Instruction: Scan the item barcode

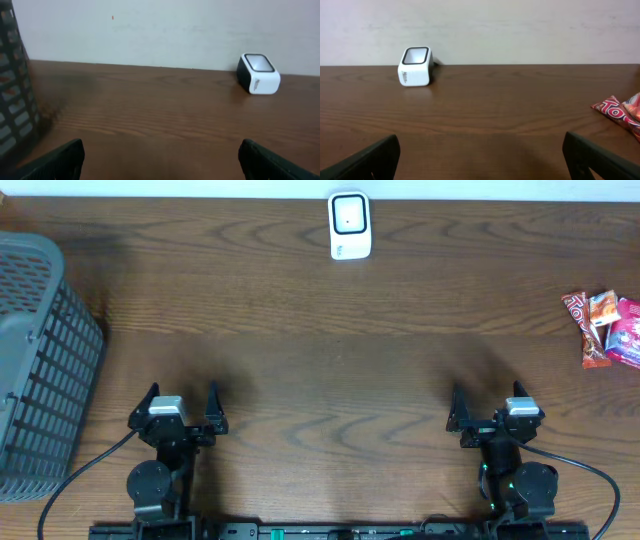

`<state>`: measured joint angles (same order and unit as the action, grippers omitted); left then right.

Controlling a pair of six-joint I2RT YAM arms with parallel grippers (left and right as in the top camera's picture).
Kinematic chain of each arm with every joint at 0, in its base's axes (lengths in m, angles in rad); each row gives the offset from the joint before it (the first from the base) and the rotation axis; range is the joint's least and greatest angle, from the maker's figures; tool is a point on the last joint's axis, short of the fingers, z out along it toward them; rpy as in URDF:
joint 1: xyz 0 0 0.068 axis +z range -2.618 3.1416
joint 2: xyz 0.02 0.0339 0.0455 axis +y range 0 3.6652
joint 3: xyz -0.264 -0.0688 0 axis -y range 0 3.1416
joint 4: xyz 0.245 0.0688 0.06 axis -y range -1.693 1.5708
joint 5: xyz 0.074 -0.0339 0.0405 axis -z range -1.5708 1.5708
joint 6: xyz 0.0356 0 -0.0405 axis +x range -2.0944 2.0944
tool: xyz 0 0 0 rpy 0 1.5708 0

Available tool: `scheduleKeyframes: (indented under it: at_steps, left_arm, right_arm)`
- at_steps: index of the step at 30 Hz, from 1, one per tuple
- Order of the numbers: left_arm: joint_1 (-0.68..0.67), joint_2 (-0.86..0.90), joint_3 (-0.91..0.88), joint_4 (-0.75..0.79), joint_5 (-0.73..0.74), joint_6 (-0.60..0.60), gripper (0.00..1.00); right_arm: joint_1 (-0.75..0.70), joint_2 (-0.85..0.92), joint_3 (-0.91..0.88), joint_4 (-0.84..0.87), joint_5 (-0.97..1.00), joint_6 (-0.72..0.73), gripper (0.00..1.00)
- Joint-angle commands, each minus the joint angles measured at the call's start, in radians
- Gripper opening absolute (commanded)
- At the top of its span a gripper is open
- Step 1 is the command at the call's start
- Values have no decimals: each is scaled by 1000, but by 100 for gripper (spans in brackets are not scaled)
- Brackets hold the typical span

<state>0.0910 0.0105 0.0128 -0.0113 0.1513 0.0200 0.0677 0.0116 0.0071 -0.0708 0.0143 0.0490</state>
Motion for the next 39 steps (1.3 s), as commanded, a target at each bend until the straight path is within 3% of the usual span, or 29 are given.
scheduleKeyframes:
  at_steps: [1, 39]
  left_arm:
    - [6, -9, -9, -50, 13, 80, 98]
    - [-50, -10, -9, -49, -5, 47, 98]
  right_arm:
    - [-6, -6, -2, -5, -5, 14, 99]
    - [-6, -6, -2, -5, -5, 14, 99]
